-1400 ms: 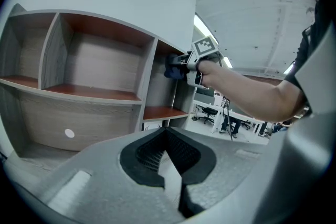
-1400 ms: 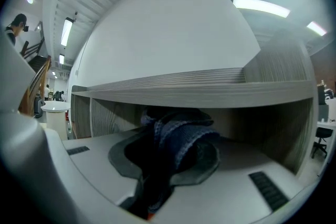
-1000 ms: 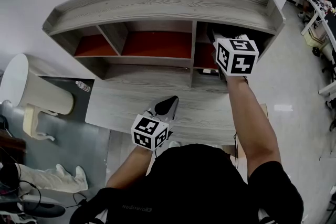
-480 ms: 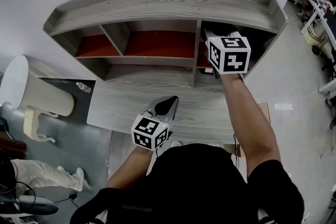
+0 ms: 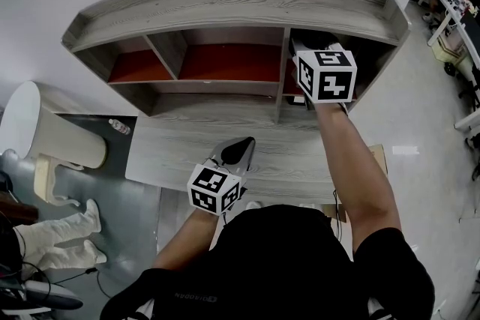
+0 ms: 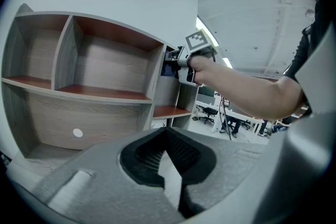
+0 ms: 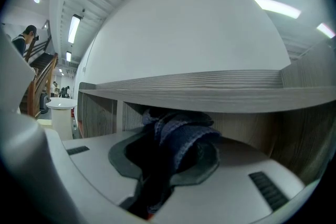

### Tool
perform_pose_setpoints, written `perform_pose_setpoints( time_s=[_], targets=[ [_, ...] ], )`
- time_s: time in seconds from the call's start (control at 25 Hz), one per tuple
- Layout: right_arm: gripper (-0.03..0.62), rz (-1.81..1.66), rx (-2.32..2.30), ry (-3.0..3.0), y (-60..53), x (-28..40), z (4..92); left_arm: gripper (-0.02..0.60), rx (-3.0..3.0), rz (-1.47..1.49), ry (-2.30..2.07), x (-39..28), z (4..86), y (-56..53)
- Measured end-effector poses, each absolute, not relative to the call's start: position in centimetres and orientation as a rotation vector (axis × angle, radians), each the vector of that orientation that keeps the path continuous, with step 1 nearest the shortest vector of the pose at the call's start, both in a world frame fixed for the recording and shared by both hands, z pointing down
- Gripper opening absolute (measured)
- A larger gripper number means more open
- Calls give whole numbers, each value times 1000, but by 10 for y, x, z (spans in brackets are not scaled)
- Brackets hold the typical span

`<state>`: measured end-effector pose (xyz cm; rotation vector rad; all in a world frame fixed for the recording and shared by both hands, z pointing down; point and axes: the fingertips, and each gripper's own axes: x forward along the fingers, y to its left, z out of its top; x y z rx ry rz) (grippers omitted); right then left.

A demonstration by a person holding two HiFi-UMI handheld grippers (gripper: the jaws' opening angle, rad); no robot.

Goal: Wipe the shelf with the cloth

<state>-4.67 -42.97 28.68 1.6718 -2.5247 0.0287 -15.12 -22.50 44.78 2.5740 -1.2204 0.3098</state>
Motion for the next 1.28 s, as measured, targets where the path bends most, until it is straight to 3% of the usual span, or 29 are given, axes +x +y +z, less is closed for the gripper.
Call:
perform_pose_setpoints(
  time_s=[0.68, 1.28],
  targets=[
    [97, 90, 1746, -2529, -374, -25, 311, 8, 2675, 345, -1006, -138, 447, -220],
    [96, 378, 1642, -2648, -253, -17, 388, 8, 2720, 363, -867, -116, 449, -197]
  ],
)
